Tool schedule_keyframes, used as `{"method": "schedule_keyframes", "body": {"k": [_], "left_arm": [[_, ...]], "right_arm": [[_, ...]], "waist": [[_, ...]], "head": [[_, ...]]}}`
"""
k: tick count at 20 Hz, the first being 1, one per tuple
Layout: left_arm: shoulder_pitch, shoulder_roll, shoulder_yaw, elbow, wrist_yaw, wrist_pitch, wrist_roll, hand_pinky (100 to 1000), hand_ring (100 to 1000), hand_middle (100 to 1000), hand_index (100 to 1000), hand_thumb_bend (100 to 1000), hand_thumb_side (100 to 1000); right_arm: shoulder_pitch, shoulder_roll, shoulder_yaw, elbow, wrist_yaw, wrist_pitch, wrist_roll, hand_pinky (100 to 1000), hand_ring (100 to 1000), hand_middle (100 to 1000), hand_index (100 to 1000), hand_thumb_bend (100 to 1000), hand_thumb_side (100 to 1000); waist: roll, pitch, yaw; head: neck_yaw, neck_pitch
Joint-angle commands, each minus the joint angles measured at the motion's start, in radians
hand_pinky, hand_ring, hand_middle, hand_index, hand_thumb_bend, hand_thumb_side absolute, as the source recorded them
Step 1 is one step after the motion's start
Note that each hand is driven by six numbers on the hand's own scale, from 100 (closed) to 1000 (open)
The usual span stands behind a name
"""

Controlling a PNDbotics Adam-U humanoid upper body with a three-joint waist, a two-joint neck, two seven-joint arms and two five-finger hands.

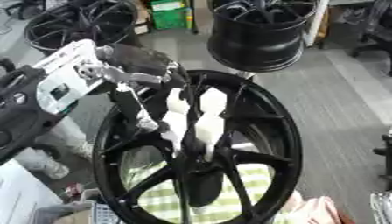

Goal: Pull the pin out of the wheel hub.

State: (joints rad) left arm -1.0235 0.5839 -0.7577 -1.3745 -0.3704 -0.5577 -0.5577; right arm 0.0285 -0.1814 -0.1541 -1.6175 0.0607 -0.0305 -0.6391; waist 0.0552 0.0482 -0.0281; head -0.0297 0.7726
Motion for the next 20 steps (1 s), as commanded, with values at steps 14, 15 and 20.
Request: {"method": "schedule_keyframes", "body": {"k": [14,15,20], "left_arm": [[-0.006,0.002,-0.02,0.06,-0.127,-0.349,-0.349,409,390,633,788,493,457],[-0.005,-0.001,-0.02,0.064,-0.13,-0.349,-0.349,406,388,630,786,478,441],[-0.004,-0.018,-0.022,0.081,-0.132,-0.349,-0.349,395,378,618,775,432,413]], "right_arm": [[-0.005,-0.025,-0.004,-0.008,0.006,-0.005,0.0,471,685,769,815,100,789],[-0.006,-0.025,-0.004,-0.008,0.006,-0.005,0.0,471,685,769,815,100,789],[-0.006,-0.024,-0.003,-0.008,0.005,-0.005,0.001,472,685,769,815,100,789]], "waist": [[0.003,-0.012,-0.006],[0.003,-0.012,-0.007],[0.002,-0.012,-0.008]], "head": [[0.0,-0.003],[0.0,-0.003],[0.0,-0.003]]}}
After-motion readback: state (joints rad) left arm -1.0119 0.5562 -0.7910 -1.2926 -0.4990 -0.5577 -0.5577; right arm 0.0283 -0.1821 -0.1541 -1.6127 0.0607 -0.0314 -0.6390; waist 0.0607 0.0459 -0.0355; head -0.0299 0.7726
